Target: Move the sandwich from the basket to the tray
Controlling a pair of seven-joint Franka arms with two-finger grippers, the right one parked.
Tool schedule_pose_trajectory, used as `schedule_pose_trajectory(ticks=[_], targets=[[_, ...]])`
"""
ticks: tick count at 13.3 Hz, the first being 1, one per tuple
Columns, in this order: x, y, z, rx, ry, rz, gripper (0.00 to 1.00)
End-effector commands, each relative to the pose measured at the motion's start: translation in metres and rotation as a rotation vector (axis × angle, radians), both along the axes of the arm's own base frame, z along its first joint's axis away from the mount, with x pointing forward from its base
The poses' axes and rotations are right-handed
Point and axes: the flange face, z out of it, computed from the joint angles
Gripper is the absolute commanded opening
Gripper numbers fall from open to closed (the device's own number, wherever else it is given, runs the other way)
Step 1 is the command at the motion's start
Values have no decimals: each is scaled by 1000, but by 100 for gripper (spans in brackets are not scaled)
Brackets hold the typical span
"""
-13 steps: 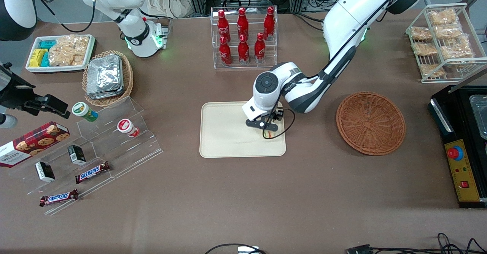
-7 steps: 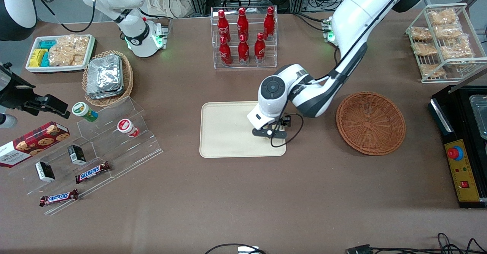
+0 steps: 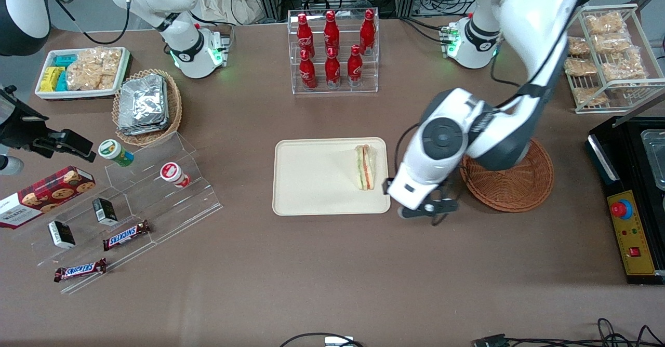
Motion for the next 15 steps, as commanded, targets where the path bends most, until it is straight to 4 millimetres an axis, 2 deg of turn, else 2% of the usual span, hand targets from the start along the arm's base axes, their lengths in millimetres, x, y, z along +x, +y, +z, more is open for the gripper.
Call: schedule_pose_trajectory(ticks=[1, 3, 7, 9, 12, 15], targets=[[2, 51, 47, 26, -6, 70, 100], [5, 93, 66, 54, 17, 54, 100], [-1, 158, 100, 45, 72, -32, 100], [-9, 175, 118, 48, 82, -86, 100], [-19, 216, 140, 31, 66, -113, 100], [-45, 247, 173, 41, 31, -201, 100]])
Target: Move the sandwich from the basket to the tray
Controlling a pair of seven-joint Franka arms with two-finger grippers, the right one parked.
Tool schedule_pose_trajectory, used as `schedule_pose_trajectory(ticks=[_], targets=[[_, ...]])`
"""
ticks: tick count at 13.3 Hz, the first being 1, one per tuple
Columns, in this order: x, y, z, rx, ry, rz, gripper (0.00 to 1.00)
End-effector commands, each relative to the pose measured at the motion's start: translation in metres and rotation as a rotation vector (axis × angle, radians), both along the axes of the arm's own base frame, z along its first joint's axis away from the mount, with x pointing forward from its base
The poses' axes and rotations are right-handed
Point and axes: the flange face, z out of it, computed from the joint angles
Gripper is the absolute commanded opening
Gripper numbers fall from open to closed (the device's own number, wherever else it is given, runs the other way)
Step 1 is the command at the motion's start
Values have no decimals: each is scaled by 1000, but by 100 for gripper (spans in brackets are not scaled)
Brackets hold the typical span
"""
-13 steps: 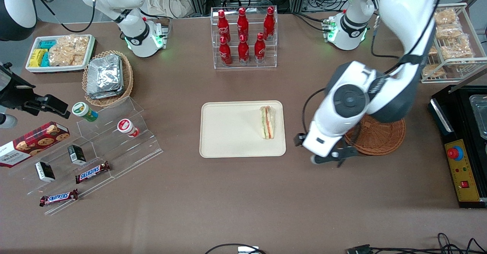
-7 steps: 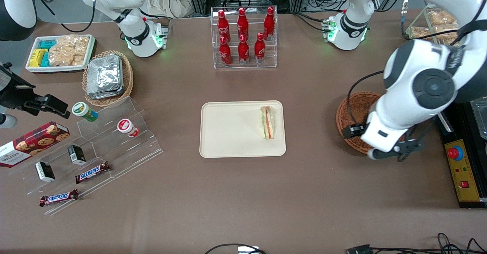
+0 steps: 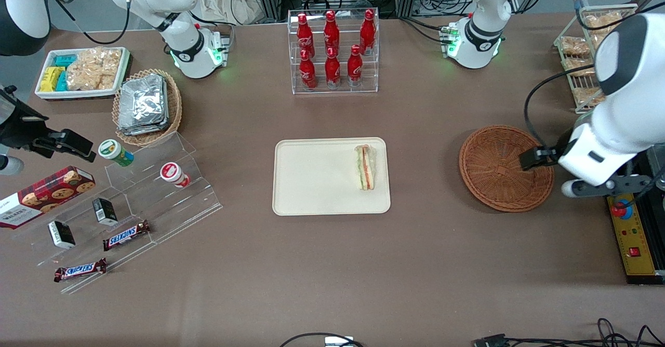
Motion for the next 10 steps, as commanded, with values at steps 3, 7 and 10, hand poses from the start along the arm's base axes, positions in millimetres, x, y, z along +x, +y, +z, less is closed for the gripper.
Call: schedule_pose_trajectory(ticks=[3, 7, 10], targets=[[-56, 39, 52, -6, -45, -143, 100], [-80, 39, 63, 7, -52, -176, 100], [-88, 26, 66, -13, -55, -192, 100]])
